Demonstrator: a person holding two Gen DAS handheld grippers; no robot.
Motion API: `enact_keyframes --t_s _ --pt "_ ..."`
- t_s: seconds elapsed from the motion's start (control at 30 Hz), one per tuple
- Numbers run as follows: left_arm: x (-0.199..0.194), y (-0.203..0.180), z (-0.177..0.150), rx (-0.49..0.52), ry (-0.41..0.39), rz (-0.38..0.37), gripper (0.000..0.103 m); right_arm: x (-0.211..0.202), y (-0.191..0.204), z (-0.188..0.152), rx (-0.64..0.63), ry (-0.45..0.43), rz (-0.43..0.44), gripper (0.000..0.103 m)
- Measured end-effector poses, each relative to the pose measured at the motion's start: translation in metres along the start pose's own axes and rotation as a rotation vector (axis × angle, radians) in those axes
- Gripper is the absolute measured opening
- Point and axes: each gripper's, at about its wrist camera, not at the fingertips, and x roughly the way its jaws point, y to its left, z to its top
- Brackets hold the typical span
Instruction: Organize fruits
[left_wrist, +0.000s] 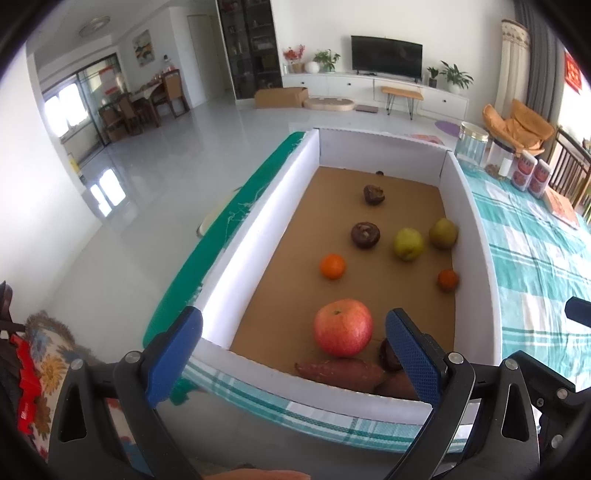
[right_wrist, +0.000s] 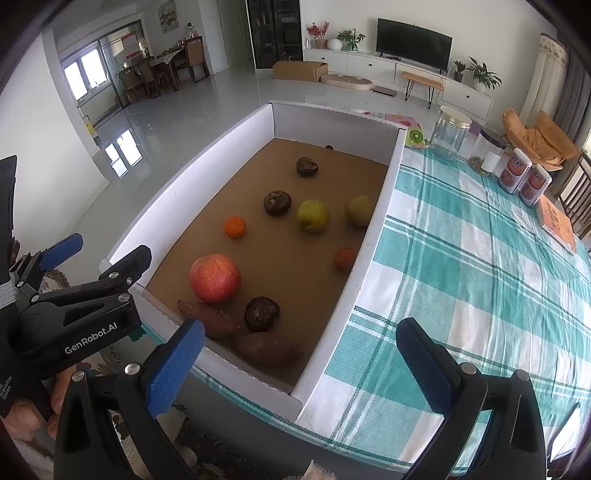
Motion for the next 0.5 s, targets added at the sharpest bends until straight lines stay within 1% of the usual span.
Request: enact_keyframes --t_s 0.5 --pt "0.0011 -0.0007 -0.0038 0.018 0.007 -0.022 0.1 0.0 -0.0012 -0.0015 0.015 -0.003 -0.006 0.103"
